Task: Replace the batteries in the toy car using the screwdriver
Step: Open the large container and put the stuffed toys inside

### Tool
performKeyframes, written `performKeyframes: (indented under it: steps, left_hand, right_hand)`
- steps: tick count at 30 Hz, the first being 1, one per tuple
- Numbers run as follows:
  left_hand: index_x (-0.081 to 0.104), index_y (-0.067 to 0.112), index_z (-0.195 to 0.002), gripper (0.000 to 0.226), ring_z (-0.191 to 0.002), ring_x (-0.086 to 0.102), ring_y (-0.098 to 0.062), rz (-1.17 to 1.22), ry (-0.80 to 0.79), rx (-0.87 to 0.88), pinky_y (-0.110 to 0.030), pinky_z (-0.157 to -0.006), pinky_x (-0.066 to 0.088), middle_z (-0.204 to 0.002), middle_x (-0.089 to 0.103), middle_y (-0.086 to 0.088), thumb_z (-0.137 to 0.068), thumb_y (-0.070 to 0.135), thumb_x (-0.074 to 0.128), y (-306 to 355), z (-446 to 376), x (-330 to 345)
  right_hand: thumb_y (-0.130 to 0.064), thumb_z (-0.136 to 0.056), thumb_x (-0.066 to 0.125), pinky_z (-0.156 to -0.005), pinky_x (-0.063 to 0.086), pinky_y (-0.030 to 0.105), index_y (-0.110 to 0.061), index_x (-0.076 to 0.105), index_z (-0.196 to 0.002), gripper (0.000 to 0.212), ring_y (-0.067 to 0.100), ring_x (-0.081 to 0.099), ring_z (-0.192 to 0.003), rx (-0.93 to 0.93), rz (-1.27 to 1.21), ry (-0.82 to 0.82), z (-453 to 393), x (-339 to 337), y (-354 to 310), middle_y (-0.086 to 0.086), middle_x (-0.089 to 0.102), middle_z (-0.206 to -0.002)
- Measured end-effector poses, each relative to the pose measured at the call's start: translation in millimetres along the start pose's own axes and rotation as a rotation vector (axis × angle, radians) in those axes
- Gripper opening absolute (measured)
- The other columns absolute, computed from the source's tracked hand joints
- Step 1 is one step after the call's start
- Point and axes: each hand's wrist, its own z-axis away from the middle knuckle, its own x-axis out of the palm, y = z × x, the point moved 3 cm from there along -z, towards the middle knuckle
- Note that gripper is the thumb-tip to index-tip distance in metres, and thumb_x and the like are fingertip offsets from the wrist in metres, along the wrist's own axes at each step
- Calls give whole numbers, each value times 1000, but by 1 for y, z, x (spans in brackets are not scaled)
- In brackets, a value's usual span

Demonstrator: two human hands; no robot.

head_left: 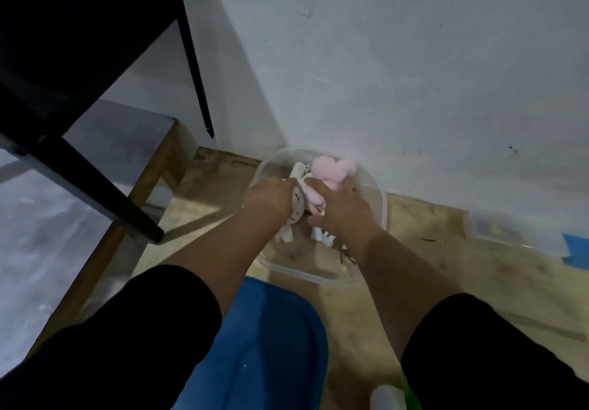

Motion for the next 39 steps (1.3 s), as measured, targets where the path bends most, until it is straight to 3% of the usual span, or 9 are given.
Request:
performKeyframes:
  steps: [4, 7, 11, 15, 21, 28, 32, 35, 39]
  left_hand:
    - [34, 14, -142, 56, -122, 49, -29, -23, 16, 12, -37, -95, 42, -132, 51, -15, -90, 21, 55, 4, -2, -2]
    - [32, 12, -142, 51, -126, 44, -28, -31, 81, -7, -36, -97, 40, -135, 47, -15, -94, 16, 49, 6, 2, 2]
    - [33, 20, -144, 55, -125, 45, -30, -1, 166, 22, -41, -95, 43, -138, 43, -14, -92, 13, 51, 10, 16, -5]
    - [39, 22, -140, 53, -120, 49, -32, -1, 299, 29, -41, -94, 44, -137, 47, -11, -90, 17, 56, 19, 41, -21]
    - [45, 25, -135, 51, -113, 57, -29, 77, 440, 216, -40, -92, 44, -140, 47, -1, -88, 36, 59, 72, 96, -21]
    - [37, 35, -140, 88, -124, 44, -18, 279, 2, 417, -29, -101, 37, -142, 38, 5, -64, 65, 71, 150, 169, 54]
    - [13, 46, -145, 112, -140, 20, -22, 81, -307, 472, -37, -115, 24, -153, 15, 1, -57, 58, 81, 179, 203, 109]
    - [1, 48, -146, 113, -139, 22, -26, -115, -343, 482, -39, -111, 31, -155, 8, -1, -67, 35, 82, 189, 218, 136]
    - [15, 43, -146, 84, -115, 47, -29, -129, -214, 444, -36, -91, 45, -130, 36, -6, -84, 24, 68, 189, 224, 153]
  right_hand:
    - [-56, -79, 57, -91, 43, 34, -37, 43, -128, 54, 28, 52, -110, 51, 18, -23, -1, 4, 7, 4, 50, -120]
    - [-57, -78, 58, -91, 44, 32, -36, 52, -97, 29, 20, 47, -98, 28, 19, -93, 1, -7, 7, 1, 40, -107]
    - [-61, -89, 40, -94, 38, 37, -40, 31, -140, 56, 32, 44, -122, 14, 166, -85, 12, -33, 10, 12, 39, -137]
    - [-62, -91, 29, -88, 43, 38, -46, 8, -145, 60, 33, 54, -113, -21, 209, 86, 34, -60, 21, 16, 56, -125]
    - [-59, -91, 35, -95, 42, 40, -40, 14, -146, 62, 33, 52, -118, -20, 132, 113, 104, -71, 79, 14, 54, -131]
    - [-40, -77, 72, -94, 40, 38, -39, 16, -146, 89, 32, 47, -123, -63, 15, -302, 207, -24, 165, 15, 41, -138]
    - [-39, -74, 76, -97, 42, 41, -42, 17, -145, 92, 32, 45, -122, 0, 44, -381, 249, 17, 192, 10, 39, -134]
    - [-36, -81, 68, -93, 45, 44, -43, 14, -145, 84, 33, 44, -114, -12, 169, -323, 266, 40, 197, 11, 37, -126]
    - [-21, -89, 55, -87, 49, 46, -43, 16, -143, 70, 33, 45, -107, -23, 201, -205, 275, 56, 199, 11, 38, -121]
